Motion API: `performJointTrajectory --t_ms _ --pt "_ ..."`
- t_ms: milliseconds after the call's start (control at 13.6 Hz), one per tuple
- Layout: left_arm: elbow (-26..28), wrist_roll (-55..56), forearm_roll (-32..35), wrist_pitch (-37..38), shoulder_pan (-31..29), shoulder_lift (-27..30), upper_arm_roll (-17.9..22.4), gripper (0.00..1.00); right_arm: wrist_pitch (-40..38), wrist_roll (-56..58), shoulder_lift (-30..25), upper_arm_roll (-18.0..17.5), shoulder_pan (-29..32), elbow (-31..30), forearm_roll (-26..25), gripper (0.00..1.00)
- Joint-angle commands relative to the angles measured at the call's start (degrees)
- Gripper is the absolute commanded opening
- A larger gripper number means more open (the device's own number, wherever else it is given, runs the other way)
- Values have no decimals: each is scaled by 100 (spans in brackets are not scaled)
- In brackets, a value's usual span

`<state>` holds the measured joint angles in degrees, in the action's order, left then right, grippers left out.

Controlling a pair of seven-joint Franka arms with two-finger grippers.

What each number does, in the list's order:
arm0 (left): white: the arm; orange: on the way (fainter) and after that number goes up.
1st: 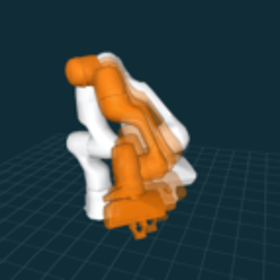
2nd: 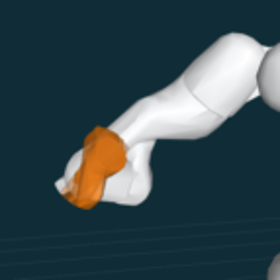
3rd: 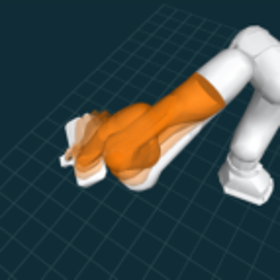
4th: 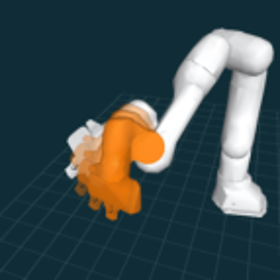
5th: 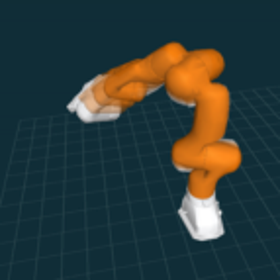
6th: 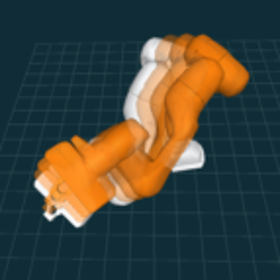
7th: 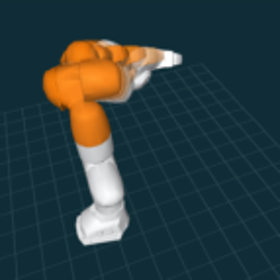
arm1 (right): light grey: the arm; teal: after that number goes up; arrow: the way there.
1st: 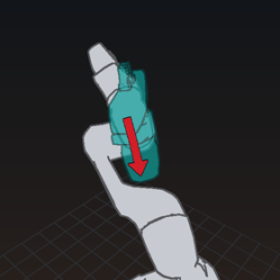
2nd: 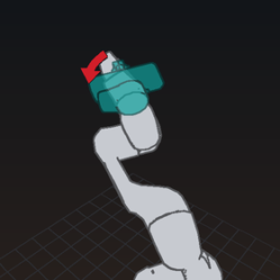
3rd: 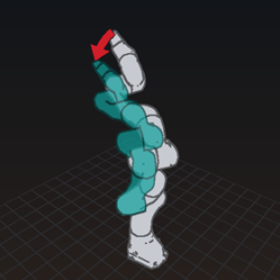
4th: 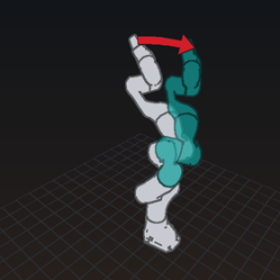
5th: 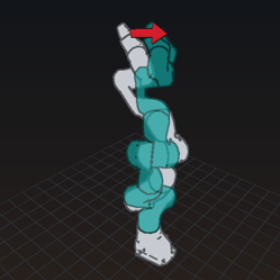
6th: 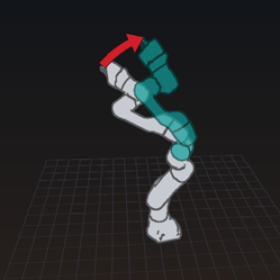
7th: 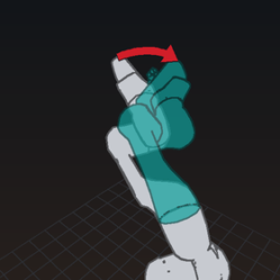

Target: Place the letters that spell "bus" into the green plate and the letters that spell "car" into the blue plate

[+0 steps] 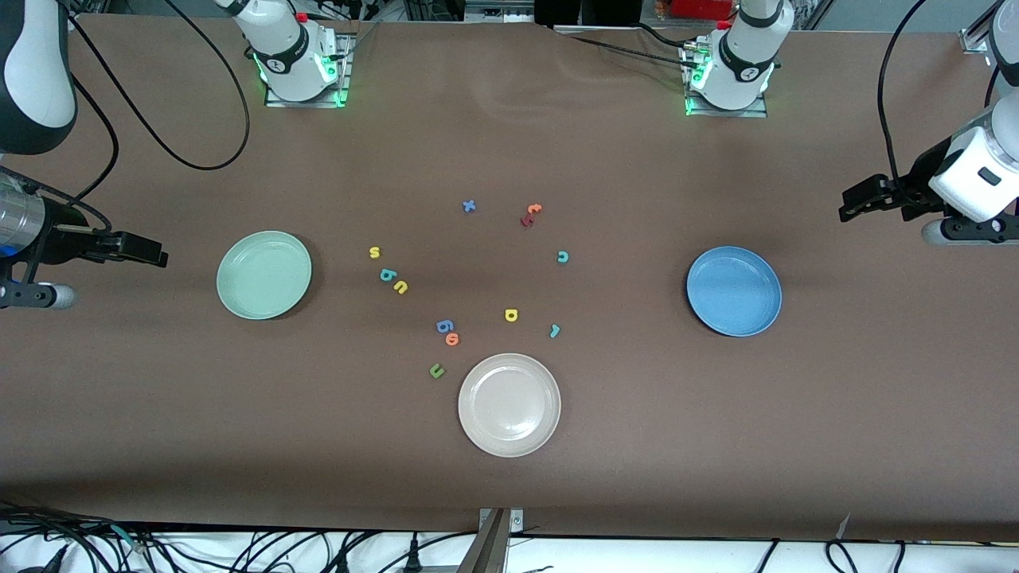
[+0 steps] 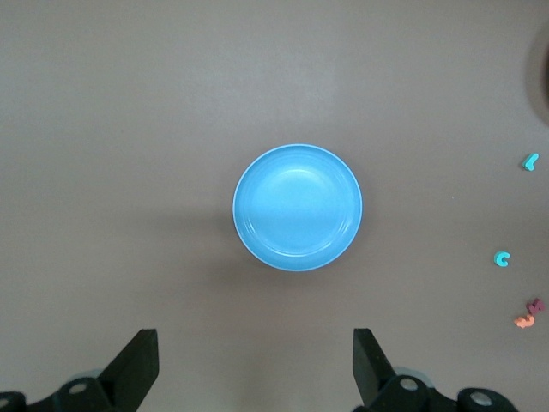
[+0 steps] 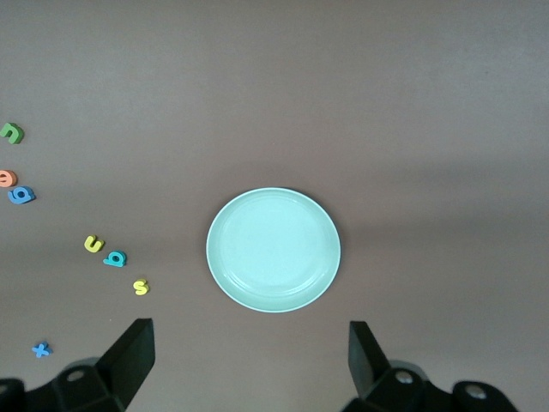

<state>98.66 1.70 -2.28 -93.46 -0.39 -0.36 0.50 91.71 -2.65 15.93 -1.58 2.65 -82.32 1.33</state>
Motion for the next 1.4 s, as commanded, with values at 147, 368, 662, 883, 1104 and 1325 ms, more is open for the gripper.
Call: performJointTrajectory --t_ms 147,368,662,883,1104,1325 --pt "-268 -56 -18 329 -31 0 3 100 -65 -25 -108 -10 7 -48 -98 100" --pt "-268 -82 -27 320 -75 -105 3 100 -57 -43 -108 -18 7 -48 -115 100" --pt "-268 -108 -18 329 -110 -114 29 100 -65 -69 -117 -18 16 -48 -115 100" --pt "-268 -91 -18 398 -92 -105 12 100 -74 -69 -125 -18 16 -48 -115 100" --pt "-268 -91 -18 522 -101 -114 38 100 -74 -69 -125 -18 16 -48 -115 100" --pt "-268 -91 -18 531 -92 -123 29 100 -74 -69 -125 -18 16 -48 -124 100"
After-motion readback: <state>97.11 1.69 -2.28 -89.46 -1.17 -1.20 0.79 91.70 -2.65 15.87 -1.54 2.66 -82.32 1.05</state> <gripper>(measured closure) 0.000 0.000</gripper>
